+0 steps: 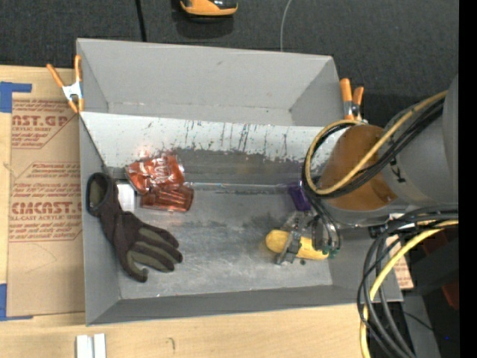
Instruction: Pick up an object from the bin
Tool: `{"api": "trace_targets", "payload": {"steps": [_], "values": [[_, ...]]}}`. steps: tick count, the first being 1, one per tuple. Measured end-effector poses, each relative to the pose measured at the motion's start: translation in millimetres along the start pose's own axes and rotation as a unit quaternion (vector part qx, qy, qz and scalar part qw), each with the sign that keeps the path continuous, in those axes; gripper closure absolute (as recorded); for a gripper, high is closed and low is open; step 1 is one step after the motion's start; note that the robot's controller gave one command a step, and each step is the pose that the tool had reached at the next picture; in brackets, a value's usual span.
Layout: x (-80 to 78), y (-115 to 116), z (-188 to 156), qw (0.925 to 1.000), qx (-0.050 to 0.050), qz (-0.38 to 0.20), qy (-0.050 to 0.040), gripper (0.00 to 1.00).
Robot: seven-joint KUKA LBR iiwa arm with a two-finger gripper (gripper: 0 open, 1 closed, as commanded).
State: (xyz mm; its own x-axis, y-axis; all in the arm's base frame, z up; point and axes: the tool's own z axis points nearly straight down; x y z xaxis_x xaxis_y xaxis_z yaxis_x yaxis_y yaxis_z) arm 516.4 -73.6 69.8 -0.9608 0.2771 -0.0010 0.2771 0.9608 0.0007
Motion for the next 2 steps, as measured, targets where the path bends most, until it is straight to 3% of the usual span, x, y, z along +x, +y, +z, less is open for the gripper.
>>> {"api": "trace_targets", "payload": {"steps": [1, 2], "values": [[-9.0, -6.9, -41.6, 0.9999, 0.0, -0.01, 0.0046, 1.0], [-7.0, -12.9, -73.0, 1.0, 0.0, -0.008, -0.0021, 1.0]]}}
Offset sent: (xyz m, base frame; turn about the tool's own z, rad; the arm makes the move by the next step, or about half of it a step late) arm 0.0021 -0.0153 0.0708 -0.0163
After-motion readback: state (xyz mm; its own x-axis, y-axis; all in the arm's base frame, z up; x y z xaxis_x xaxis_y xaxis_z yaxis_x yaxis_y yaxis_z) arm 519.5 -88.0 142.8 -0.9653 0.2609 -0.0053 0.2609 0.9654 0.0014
